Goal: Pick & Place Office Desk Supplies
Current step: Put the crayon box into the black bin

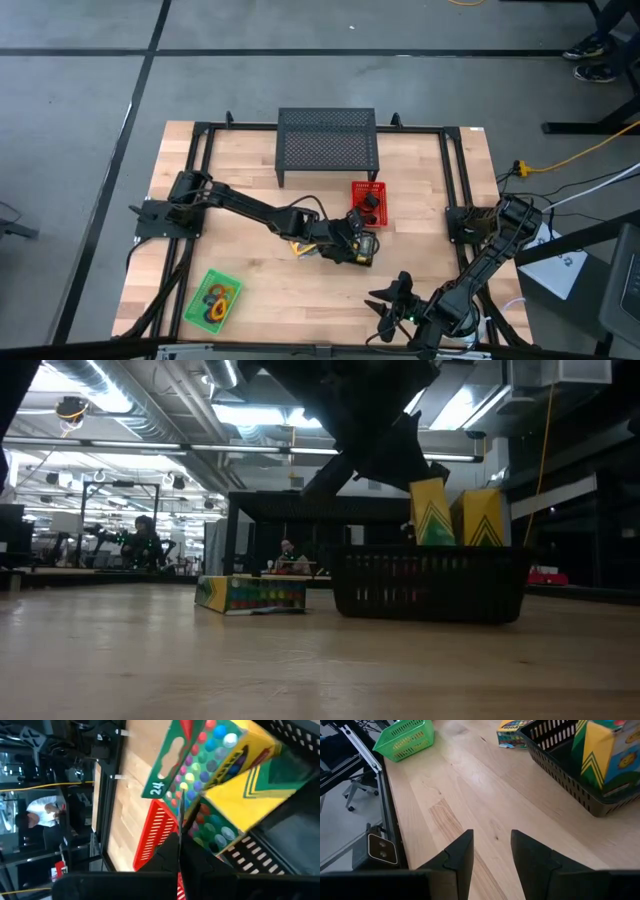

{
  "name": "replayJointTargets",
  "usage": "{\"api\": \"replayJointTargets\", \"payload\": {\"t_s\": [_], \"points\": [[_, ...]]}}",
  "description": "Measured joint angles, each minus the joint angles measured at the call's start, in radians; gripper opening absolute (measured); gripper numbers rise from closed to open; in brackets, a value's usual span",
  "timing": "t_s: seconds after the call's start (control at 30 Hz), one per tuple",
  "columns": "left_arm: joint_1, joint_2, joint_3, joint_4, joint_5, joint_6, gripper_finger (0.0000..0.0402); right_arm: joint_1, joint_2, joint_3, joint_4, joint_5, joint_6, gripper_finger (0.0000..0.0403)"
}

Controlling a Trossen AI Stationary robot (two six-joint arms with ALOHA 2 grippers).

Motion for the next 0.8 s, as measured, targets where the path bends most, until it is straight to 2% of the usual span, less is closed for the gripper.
{"api": "replayJointTargets", "payload": {"t_s": [0.47,0.63,0.8], "points": [[0.002,0.0,0.0,0.018,0.071,-0.054,0.0001,-0.028,0.0,0.0,0.0,0.0,0.0,0.0132],[-0.005,0.0,0.0,0.025,0.139,-0.093,0.0001,-0.031,0.0,0.0,0.0,-0.001,-0.004,0.0132],[-0.009,0.0,0.0,0.041,0.163,-0.112,0.0002,-0.031,0.0,0.0,0.0,-0.003,-0.004,0.0132]]}}
